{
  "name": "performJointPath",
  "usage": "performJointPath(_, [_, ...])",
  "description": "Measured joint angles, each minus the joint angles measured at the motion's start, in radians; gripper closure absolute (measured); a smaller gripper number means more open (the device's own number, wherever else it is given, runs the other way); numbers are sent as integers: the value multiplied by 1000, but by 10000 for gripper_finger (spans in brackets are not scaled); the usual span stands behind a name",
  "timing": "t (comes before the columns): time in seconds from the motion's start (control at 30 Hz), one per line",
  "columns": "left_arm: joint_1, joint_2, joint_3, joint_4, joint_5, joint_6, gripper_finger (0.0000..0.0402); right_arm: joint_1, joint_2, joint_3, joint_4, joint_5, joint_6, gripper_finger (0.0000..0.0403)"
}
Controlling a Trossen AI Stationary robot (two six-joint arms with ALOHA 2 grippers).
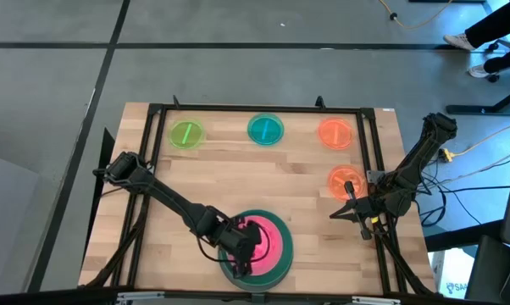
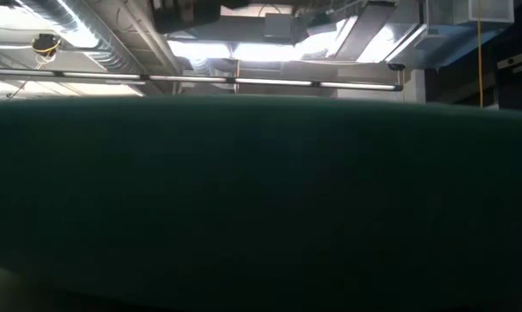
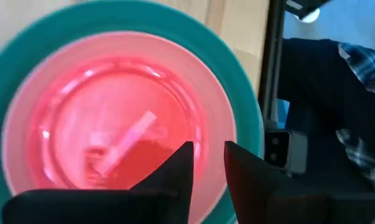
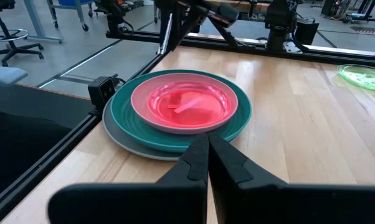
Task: Stack plastic plates
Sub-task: Stack the bottom light orange plate on top of the light pink plate
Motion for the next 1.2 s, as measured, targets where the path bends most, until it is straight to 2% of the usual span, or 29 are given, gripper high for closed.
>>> performJointPath(0.1, [-11, 0, 0, 0, -1, 2, 316, 0, 0, 0, -1, 0, 0, 400])
performJointPath(0.17, [-20, 0, 0, 6, -36, 27, 316, 0, 0, 0, -1, 0, 0, 400])
performJointPath(0.33, [-46, 0, -10, 128, -223, 165, 316, 0, 0, 0, -1, 0, 0, 400])
performJointPath(0.4, [-56, -1, -41, 239, -272, 236, 316, 0, 0, 0, -1, 2, 0, 401])
performJointPath(0.5, [-65, -1, -117, 454, -291, 362, 316, 0, 0, 0, 1, 55, -11, 401])
performJointPath(0.73, [-37, -1, -409, 1110, -307, 604, 316, -3, 22, 0, 4, 193, -16, 401])
performJointPath(0.83, [-19, -1, -523, 1354, -324, 680, 316, -45, 37, 0, 5, 223, -16, 401])
performJointPath(1.03, [7, -1, -678, 1721, -342, 855, 316, -205, 90, 7, 26, 122, -16, 401])
performJointPath(1.2, [18, -1, -761, 1841, -343, 888, 316, -335, 153, 104, -76, 39, -12, 401])
